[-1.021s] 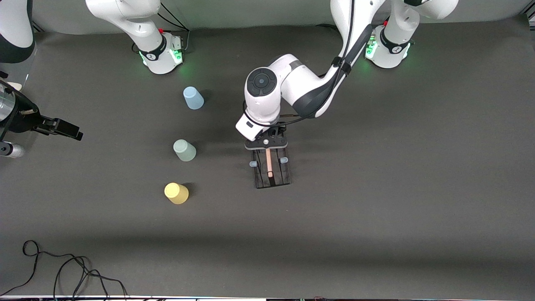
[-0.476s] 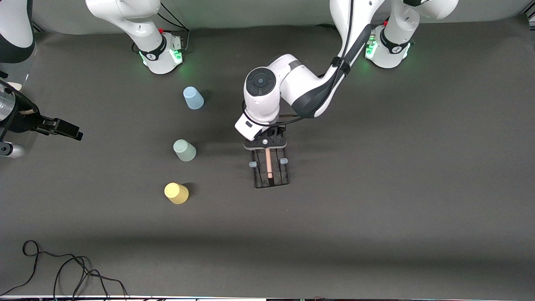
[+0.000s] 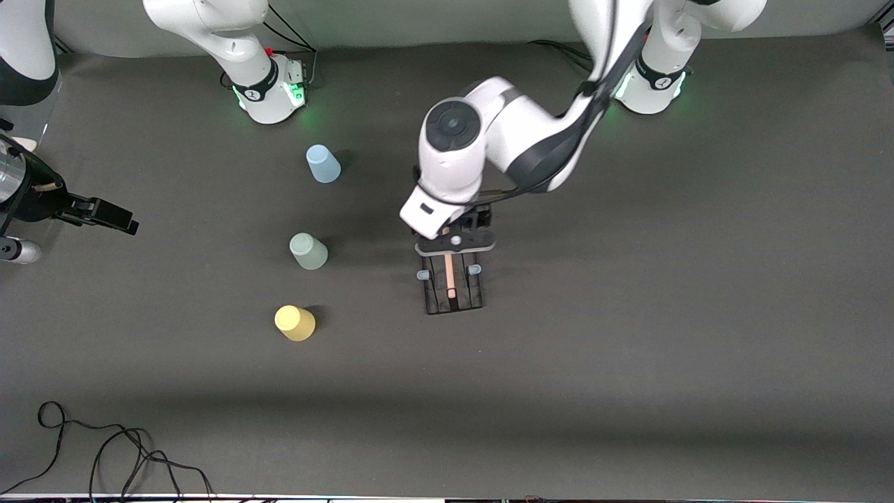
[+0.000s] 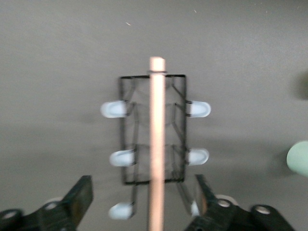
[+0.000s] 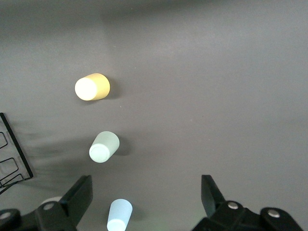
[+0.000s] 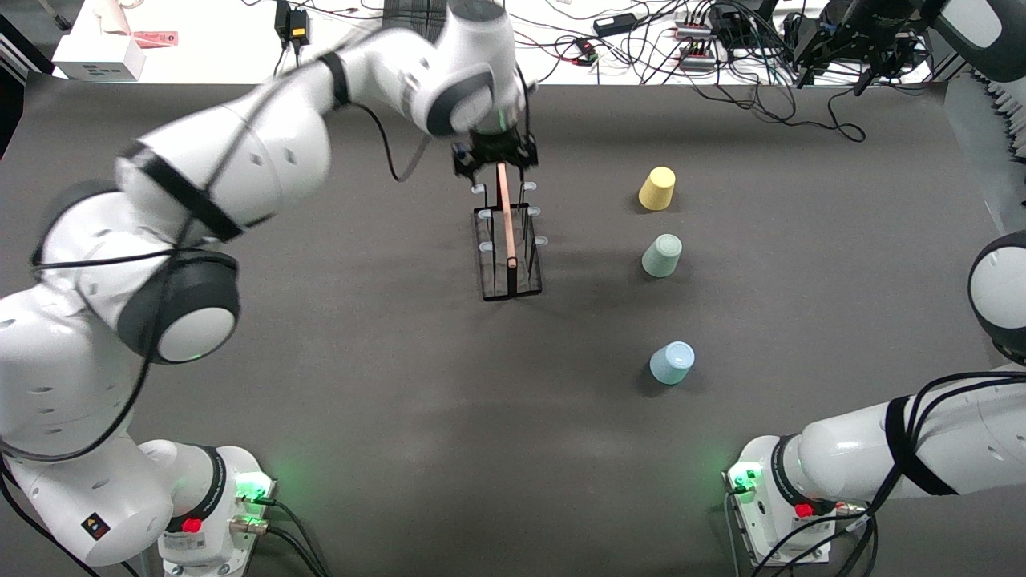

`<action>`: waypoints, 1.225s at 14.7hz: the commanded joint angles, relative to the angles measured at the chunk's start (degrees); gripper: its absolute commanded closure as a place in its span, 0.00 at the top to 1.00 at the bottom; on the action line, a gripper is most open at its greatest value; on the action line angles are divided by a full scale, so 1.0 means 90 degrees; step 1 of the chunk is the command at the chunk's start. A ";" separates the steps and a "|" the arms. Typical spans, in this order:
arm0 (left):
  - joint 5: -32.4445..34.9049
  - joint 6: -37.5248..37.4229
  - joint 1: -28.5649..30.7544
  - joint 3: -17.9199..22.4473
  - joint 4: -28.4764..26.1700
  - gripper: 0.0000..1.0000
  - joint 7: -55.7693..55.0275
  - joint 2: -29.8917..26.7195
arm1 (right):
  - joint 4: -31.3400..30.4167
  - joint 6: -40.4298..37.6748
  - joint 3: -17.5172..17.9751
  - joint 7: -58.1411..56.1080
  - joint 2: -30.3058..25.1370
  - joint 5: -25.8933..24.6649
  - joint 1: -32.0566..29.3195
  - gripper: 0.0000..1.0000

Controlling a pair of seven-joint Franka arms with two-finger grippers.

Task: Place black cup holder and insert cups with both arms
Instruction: 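Lower the rack onto the table and open the left gripper, then reach the right gripper to the green cup while the left gripper withdraws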

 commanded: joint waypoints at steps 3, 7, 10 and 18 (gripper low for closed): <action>0.0002 -0.1949 0.0936 0.0009 0.0051 1.00 0.2317 -0.1306 | -0.0093 -0.0017 0.0023 0.0166 -0.0100 -0.0080 0.0134 1.00; 0.0041 -0.2665 0.2272 0.0029 -0.0581 1.00 0.4017 -0.2380 | -0.0463 0.0187 0.0023 0.1061 -0.0149 -0.0079 0.0660 1.00; 0.0109 -0.2519 0.3154 0.0029 -0.1490 1.00 0.4860 -0.3094 | -0.1272 0.1064 0.0013 0.1941 -0.0217 -0.0089 0.1363 1.00; 0.0315 -0.1611 0.3936 0.0048 -0.2879 1.00 0.4910 -0.3692 | -0.3889 0.4167 0.0023 0.2431 -0.0237 -0.0040 0.1873 1.00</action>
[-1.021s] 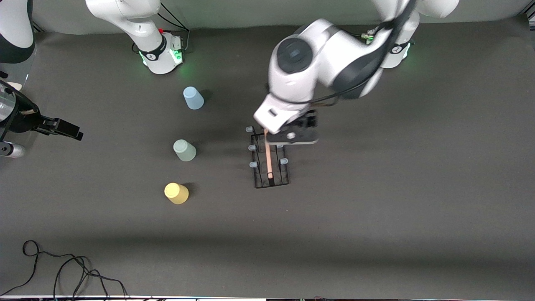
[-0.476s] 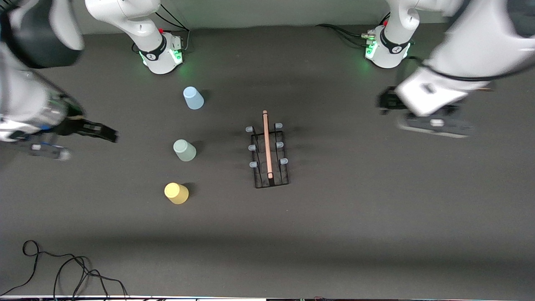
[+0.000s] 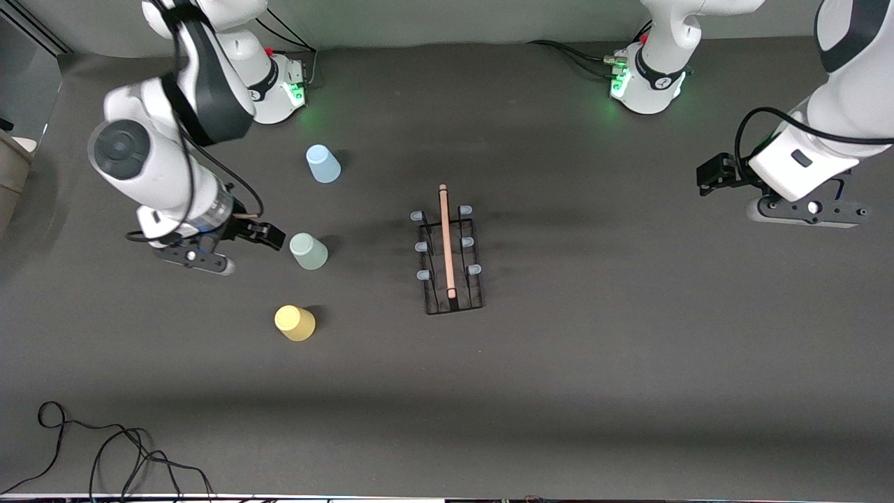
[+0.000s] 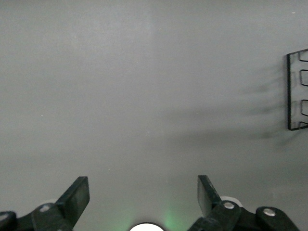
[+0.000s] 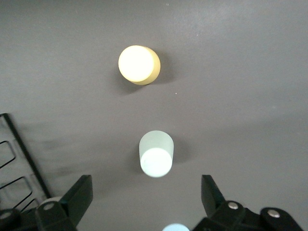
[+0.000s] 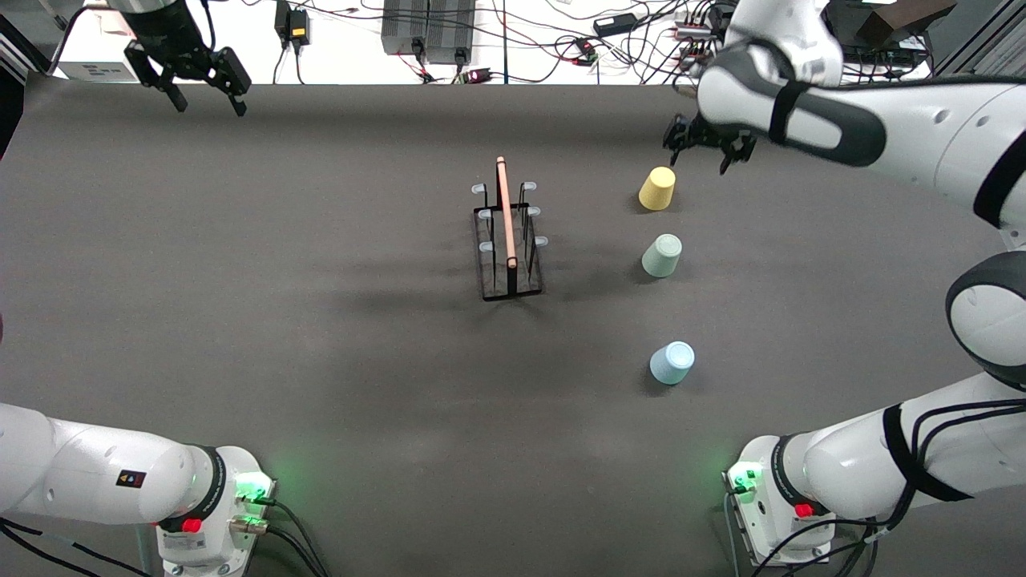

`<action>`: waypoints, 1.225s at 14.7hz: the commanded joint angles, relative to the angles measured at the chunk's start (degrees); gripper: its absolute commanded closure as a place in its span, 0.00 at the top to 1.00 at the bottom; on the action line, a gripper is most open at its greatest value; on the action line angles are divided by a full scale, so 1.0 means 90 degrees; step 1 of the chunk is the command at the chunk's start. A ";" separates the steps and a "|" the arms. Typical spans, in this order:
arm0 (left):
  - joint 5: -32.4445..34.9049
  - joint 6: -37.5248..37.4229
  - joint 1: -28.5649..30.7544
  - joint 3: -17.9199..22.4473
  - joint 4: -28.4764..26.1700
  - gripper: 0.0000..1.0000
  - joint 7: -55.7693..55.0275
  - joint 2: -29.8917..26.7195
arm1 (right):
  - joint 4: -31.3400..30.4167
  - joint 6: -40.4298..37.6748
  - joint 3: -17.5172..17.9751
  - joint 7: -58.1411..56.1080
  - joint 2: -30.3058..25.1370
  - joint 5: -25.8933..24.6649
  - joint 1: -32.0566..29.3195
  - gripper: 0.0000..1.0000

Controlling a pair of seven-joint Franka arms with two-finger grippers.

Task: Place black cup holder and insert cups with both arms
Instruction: 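Reach the right gripper to the green cup while the left gripper withdraws, then grasp the pale green cup with the right gripper and lift it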

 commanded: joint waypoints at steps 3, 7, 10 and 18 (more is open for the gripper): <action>0.0201 0.0224 0.0213 -0.0077 -0.0336 1.00 0.0044 -0.0224 | -0.1315 0.1647 -0.0035 0.0452 0.0013 -0.0003 0.0252 1.00; 0.0211 0.0234 0.0281 -0.0077 -0.0229 1.00 0.0044 -0.0116 | -0.1413 0.1794 -0.0044 0.0483 0.0306 -0.0003 0.0263 1.00; 0.0114 0.0273 0.0291 0.0069 -0.0228 1.00 0.0112 -0.0097 | -0.1782 0.2523 -0.0044 0.0483 0.0492 -0.0003 0.0273 1.00; 0.0094 0.0003 0.0505 0.0128 0.0307 1.00 0.0161 -0.0077 | -0.1979 0.3083 -0.0035 0.0483 0.0951 -0.0003 0.0380 1.00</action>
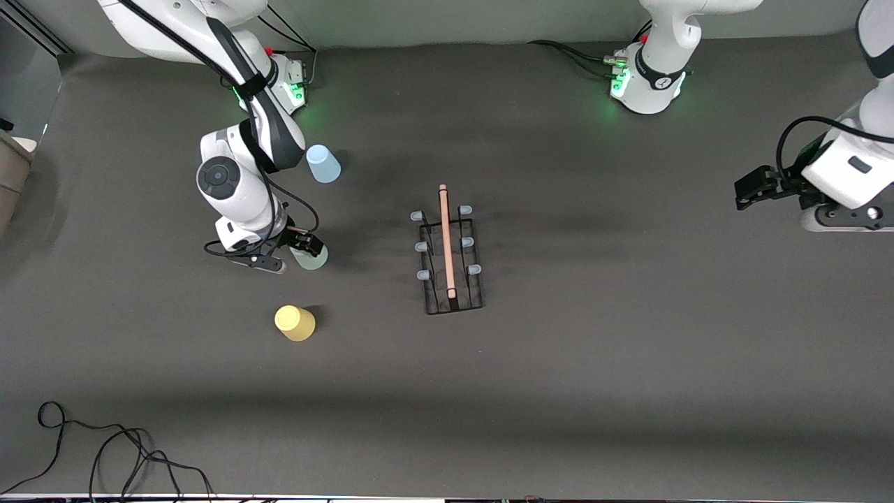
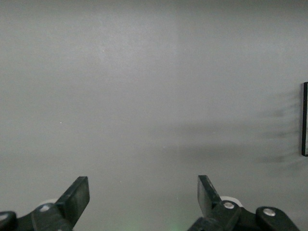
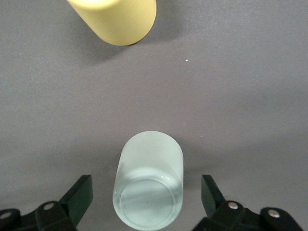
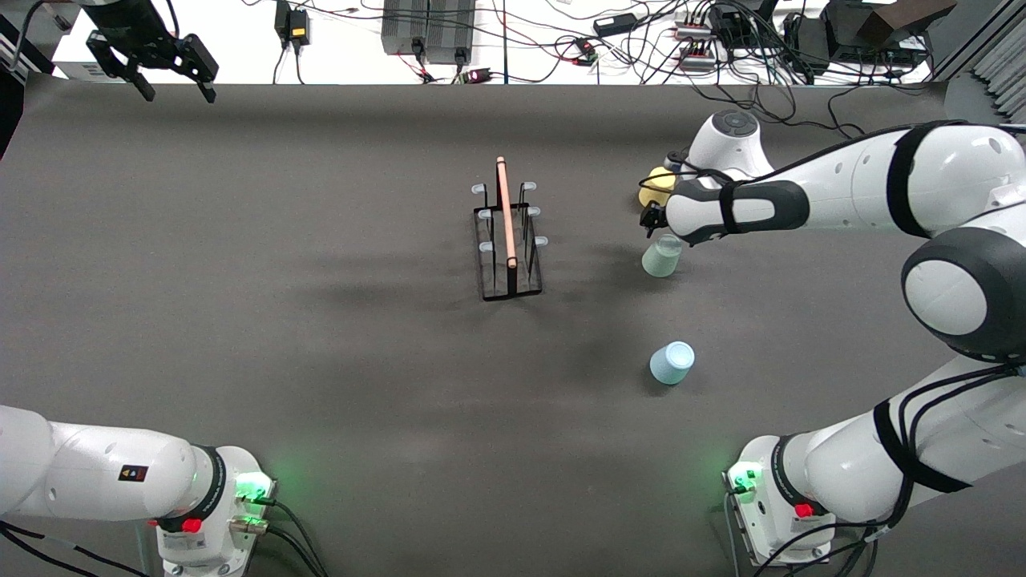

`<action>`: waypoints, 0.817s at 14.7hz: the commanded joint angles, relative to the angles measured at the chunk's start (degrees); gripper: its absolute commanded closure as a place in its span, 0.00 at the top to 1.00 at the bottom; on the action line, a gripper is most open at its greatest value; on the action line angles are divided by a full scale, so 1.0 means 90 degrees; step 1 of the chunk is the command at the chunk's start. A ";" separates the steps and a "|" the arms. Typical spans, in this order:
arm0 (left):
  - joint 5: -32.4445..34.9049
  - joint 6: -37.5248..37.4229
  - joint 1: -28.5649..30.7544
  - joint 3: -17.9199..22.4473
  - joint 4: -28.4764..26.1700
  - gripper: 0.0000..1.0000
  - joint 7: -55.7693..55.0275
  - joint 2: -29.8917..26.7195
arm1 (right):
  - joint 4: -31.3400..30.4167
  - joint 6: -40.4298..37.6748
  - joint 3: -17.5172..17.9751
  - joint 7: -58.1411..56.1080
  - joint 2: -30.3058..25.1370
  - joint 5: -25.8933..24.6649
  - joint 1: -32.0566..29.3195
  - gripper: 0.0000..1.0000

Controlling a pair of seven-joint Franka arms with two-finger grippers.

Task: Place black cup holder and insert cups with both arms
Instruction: 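Grasp the pale green cup with the right gripper and lift it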

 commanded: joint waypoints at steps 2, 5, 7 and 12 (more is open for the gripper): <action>-0.0031 -0.0756 0.0099 -0.0017 0.0497 1.00 0.0105 -0.0010 | -0.0020 0.0108 -0.0029 0.0136 0.0157 -0.0007 0.0096 1.00; -0.0197 -0.0933 0.0196 -0.0027 0.0605 1.00 0.0105 -0.0010 | -0.0020 0.0069 -0.0029 0.0116 0.0236 -0.0007 0.0086 0.98; -0.0207 -0.0944 0.0245 -0.0037 0.0605 1.00 0.0105 -0.0010 | -0.0020 0.0020 -0.0029 0.0097 0.0236 -0.0007 0.0086 0.77; -0.0168 -0.1051 0.0187 -0.0056 0.0605 1.00 0.0124 -0.0010 | 0.0048 -0.0281 -0.0038 0.0067 0.0012 -0.0007 0.0076 0.00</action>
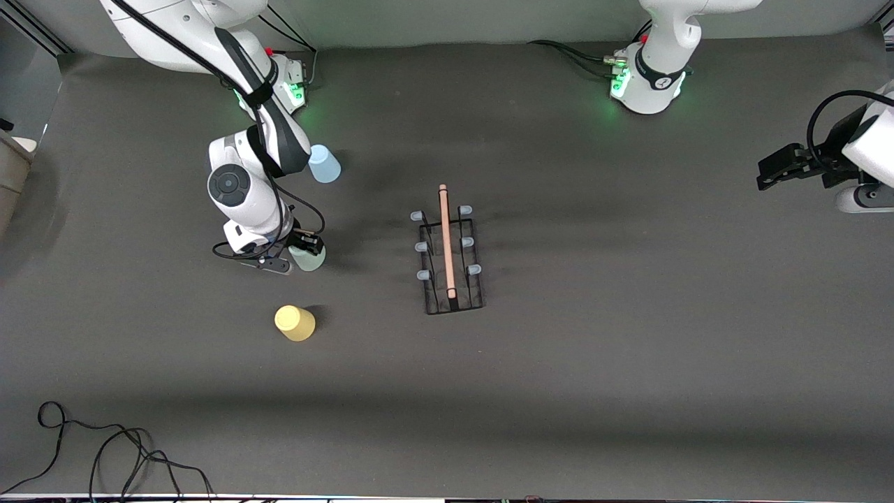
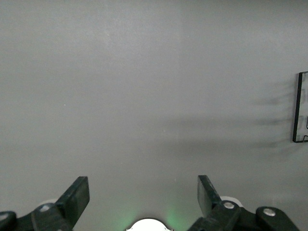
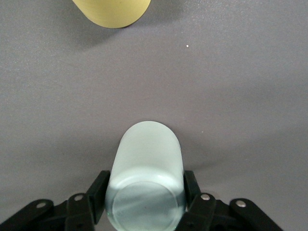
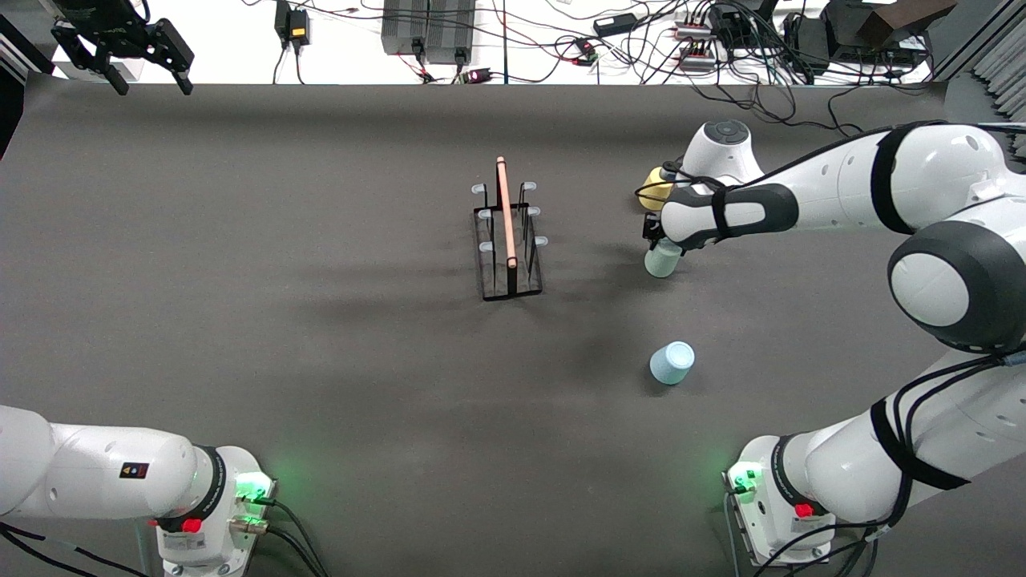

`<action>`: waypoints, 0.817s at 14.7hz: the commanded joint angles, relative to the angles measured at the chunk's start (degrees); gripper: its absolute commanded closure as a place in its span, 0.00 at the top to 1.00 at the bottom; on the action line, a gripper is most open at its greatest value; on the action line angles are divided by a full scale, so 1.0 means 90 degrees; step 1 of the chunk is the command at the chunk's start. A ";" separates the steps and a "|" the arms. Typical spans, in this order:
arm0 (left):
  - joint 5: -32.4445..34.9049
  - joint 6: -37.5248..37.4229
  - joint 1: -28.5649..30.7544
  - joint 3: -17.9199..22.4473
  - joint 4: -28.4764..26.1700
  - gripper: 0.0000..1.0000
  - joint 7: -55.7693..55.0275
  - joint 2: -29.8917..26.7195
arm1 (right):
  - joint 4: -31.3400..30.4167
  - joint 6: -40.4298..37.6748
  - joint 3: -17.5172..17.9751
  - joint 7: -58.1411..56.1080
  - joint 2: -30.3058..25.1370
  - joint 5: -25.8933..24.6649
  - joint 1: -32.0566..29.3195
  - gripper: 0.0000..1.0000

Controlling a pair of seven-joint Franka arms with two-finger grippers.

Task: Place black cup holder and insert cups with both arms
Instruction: 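Grasp the pale green cup with the right gripper and lift it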

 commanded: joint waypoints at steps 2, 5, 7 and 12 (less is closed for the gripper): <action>-0.0047 -0.0182 0.0023 -0.0044 0.0089 1.00 0.0098 -0.0020 | 0.0159 -0.0606 -0.0079 0.0067 -0.0483 0.0002 0.0060 0.00; -0.0057 -0.0182 0.0033 -0.0044 0.0089 1.00 0.0098 -0.0010 | 0.0918 -0.1843 -0.0079 0.0086 -0.0797 0.0575 0.0070 0.00; -0.0028 -0.0172 0.0033 -0.0044 0.0089 1.00 0.0089 -0.0010 | 0.1748 -0.2704 -0.0021 0.0203 -0.0759 0.0909 0.0128 0.00; 0.0031 -0.0045 0.0003 -0.0044 0.0069 1.00 0.0079 0.0068 | 0.2601 -0.2971 -0.0020 0.1304 -0.0622 0.1389 0.0849 0.00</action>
